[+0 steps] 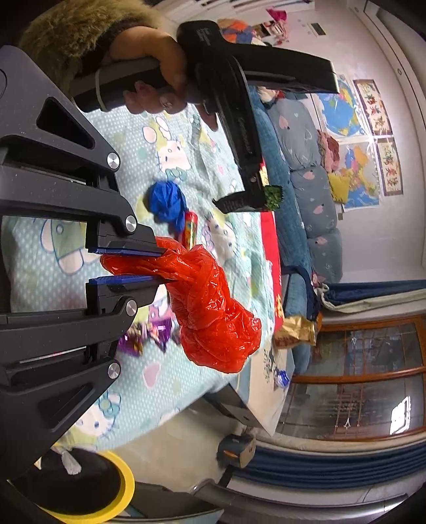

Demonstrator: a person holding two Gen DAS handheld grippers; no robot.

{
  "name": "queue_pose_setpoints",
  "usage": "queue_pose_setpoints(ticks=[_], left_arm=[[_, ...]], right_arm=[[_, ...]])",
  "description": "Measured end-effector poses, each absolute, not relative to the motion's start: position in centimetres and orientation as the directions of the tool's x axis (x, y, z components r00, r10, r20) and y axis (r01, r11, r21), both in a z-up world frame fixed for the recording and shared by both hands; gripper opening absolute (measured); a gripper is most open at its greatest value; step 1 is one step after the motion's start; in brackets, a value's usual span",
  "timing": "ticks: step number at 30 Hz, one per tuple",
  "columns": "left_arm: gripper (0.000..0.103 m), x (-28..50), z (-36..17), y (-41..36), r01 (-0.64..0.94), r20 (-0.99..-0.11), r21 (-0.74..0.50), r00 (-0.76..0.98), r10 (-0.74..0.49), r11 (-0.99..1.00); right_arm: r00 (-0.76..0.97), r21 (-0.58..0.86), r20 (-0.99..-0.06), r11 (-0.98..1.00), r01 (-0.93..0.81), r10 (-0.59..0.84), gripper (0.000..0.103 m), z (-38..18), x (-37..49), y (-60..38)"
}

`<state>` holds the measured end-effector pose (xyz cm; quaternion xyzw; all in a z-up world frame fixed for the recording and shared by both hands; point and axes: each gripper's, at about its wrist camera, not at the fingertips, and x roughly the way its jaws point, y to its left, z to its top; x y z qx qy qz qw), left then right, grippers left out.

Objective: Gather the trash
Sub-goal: 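Carry the red bag with the right tool while the left tool carries the green wrapper to the bin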

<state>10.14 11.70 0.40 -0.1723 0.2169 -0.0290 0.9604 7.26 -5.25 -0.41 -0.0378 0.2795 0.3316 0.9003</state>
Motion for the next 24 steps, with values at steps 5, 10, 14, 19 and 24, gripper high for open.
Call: queue_pose_setpoints(ticks=[5,10,14,19,24], left_arm=[[0.009,10.1,0.6,10.1,0.017,-0.402,-0.336,0.902,-0.159,0.942],[0.009,10.0,0.7,8.5,0.052,-0.404,-0.327,0.895,-0.190,0.943],[0.009,10.1,0.7,7.1,0.084,-0.405,-0.318,0.888,-0.216,0.944],[0.009,10.2,0.7,5.5,0.119,-0.409,-0.310,0.879,-0.245,0.943],[0.009,10.3,0.8,3.9,0.156,-0.410,-0.297,0.870,-0.273,0.942]], right_arm=[[0.645,0.113,-0.519,0.793,-0.599,0.561,0.006,0.0,7.5,-6.7],[0.657,0.114,-0.516,0.804,-0.584,0.550,0.006,0.1,7.6,-7.8],[0.666,0.106,-0.522,0.816,-0.569,0.533,0.006,0.0,7.8,-9.1],[0.669,0.114,-0.529,0.825,-0.554,0.522,0.005,-0.2,7.9,-10.5],[0.677,0.122,-0.534,0.839,-0.531,0.506,0.005,-0.4,8.0,-12.1]])
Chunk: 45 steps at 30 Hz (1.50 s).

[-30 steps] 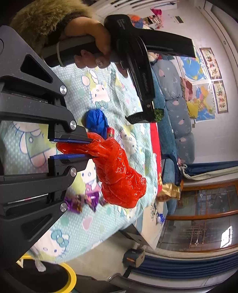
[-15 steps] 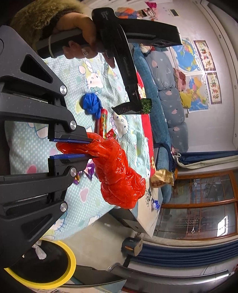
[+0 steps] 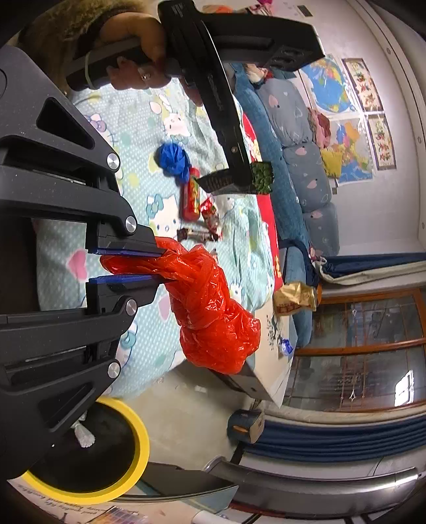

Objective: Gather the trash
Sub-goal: 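Carry the red bag with the right tool while the left tool carries the green wrapper to the bin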

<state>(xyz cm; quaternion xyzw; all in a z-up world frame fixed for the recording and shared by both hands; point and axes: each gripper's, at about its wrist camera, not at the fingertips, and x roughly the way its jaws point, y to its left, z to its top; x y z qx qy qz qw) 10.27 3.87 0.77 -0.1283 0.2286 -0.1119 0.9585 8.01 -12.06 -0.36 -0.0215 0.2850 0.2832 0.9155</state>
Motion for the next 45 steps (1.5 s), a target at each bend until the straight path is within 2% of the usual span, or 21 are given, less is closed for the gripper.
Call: queue_pose_setpoints(ticks=[45], left_arm=[[0.009,10.6,0.6,-9.0,0.423,-0.436,-0.204,0.768,-0.469,0.883]], right_arm=[[0.777,0.124,-0.557,0.954,-0.272,0.294,0.005,-1.6,9.6,-24.9]])
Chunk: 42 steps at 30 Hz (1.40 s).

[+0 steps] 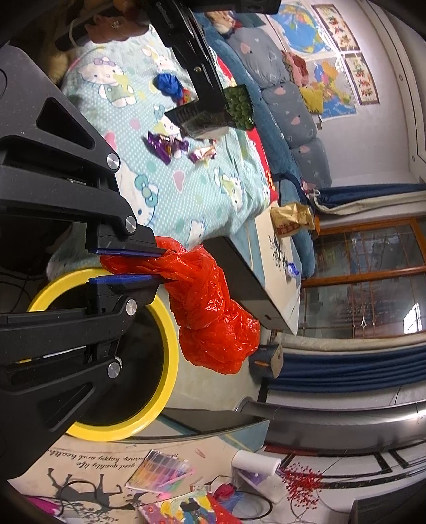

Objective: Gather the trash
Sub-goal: 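Carry the red bag with the right tool while the left tool carries the green wrapper to the bin, then open the right tool over the bin while the left tool releases the green wrapper inside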

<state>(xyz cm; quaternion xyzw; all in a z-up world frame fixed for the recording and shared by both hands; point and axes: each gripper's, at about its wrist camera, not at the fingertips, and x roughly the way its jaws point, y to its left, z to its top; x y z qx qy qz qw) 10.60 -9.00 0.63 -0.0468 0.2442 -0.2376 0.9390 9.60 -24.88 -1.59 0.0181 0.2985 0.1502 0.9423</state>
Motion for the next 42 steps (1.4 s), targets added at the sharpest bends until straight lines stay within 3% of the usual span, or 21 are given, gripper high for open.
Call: queue_pose_setpoints(ticks=[42], left_arm=[[0.009,13.4,-4.1,-19.8,0.590,-0.529,-0.172,0.620,-0.579,0.789]], right_arm=[[0.719,0.134,-0.674,0.986,-0.103,0.167,0.005,-6.7,11.3,-33.4]])
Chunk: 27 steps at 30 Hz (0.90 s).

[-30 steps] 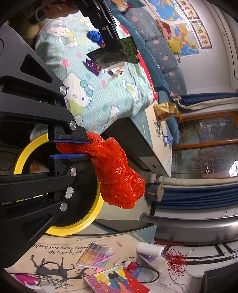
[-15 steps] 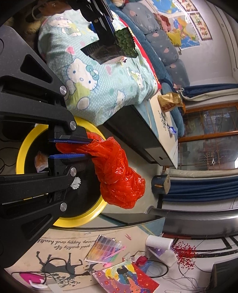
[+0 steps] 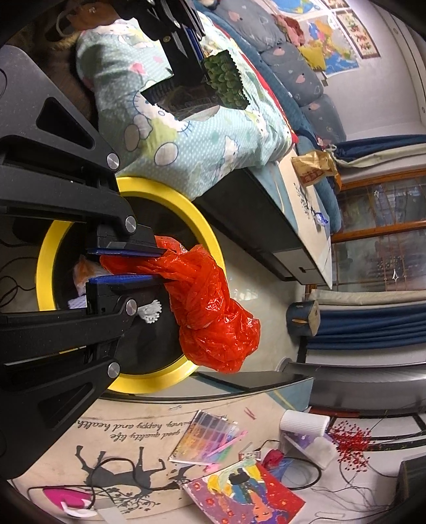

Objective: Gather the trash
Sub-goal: 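Open the right tool over the bin while the left tool releases the green wrapper inside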

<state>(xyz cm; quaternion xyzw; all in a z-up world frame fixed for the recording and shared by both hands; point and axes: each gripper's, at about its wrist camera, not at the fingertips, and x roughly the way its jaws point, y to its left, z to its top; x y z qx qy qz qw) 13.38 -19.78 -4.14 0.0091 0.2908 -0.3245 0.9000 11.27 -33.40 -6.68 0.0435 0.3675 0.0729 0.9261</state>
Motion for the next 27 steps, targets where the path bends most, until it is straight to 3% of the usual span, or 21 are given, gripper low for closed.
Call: queue_pose_setpoints(ticks=[19,22,23,26,27], left_arm=[[0.009,16.6,-7.0,-23.7,0.606,-0.578,-0.198,0.563,-0.592,0.770],[0.011,17.4,-7.3,-24.2,0.604,-0.582,-0.210,0.555,-0.594,0.769],[0.018,17.6,-7.3,-24.4,0.598,-0.583,-0.211,0.558,-0.590,0.773],[0.053,18.1,-7.2,-24.6,0.588,-0.576,-0.206,0.574,-0.582,0.782],[0.056,18.2,-7.1,-24.6,0.587,-0.572,-0.212,0.573,-0.587,0.781]], right_arm=[[0.673,0.176,-0.712,0.979,-0.108,0.202,0.006,-8.9,11.6,-35.1],[0.664,0.188,-0.717,0.976,-0.108,0.211,0.012,-9.3,11.7,-35.2],[0.662,0.192,-0.720,0.976,-0.101,0.210,0.020,-9.4,11.8,-35.4],[0.665,0.184,-0.724,0.981,-0.068,0.182,0.030,-9.6,11.8,-35.9],[0.670,0.186,-0.722,0.981,-0.057,0.176,0.032,-9.5,11.7,-36.1]])
